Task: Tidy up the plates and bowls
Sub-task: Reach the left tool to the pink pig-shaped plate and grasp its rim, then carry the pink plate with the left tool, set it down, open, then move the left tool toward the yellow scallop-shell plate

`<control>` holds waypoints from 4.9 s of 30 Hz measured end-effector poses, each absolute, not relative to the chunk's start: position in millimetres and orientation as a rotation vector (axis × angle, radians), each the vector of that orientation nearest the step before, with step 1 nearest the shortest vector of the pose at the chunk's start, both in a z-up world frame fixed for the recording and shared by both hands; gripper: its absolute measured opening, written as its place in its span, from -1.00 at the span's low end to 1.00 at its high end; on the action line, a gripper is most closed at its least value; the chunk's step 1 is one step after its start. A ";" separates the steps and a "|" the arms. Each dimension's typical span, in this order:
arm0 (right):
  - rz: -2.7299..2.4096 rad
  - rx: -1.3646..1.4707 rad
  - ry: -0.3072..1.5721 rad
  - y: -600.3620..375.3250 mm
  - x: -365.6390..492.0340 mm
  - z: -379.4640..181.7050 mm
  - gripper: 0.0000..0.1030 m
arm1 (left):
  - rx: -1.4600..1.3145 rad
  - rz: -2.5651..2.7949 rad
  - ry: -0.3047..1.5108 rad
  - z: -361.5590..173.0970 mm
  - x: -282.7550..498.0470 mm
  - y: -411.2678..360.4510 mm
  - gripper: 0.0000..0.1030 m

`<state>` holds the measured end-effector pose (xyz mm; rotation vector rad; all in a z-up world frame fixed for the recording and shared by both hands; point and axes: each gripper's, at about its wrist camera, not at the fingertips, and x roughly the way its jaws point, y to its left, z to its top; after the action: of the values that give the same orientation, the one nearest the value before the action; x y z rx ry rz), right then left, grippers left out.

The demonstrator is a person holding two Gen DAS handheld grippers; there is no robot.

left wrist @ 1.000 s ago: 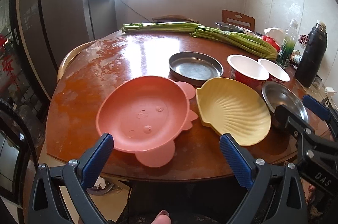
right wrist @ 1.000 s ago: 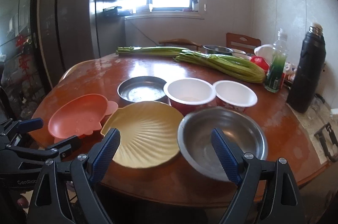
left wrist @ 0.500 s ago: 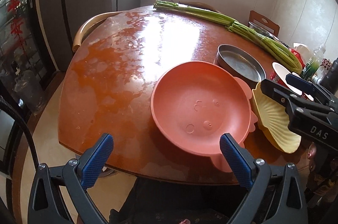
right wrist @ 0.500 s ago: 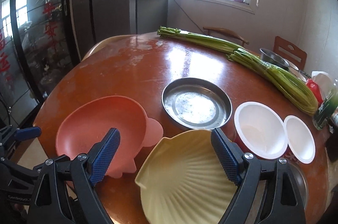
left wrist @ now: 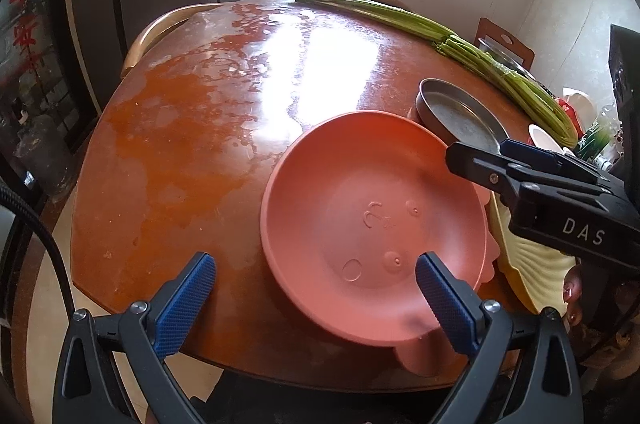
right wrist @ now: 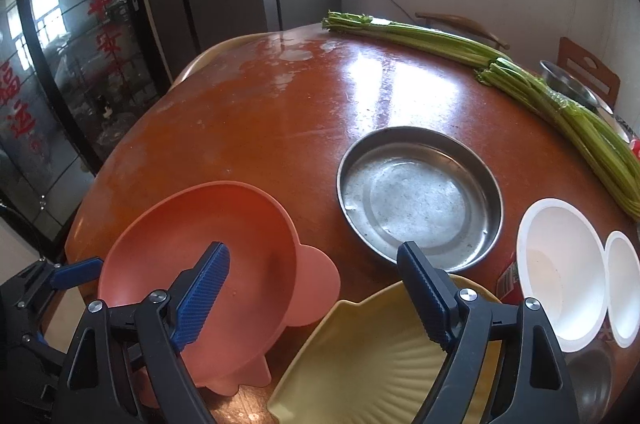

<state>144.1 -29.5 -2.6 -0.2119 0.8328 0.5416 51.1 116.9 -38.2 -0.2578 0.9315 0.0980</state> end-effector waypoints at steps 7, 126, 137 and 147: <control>0.553 -0.288 0.844 -17.8 144.9 -15.8 0.17 | -0.254 0.096 0.913 -38.7 52.1 114.2 0.89; 0.292 0.056 0.580 -138.8 27.6 82.1 0.11 | 0.056 -0.072 0.732 44.2 61.4 44.6 0.45; 0.264 0.070 0.644 -152.1 -13.9 41.7 0.12 | 0.146 -0.146 0.788 22.8 77.2 4.7 0.45; 0.264 0.117 0.767 -151.5 -22.9 -3.7 0.16 | 0.212 -0.176 0.856 -2.3 106.6 -17.1 0.45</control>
<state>-22.9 -151.5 -3.7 0.1173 0.7669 0.2635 106.6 -17.1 -2.3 0.2119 0.8564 -0.1759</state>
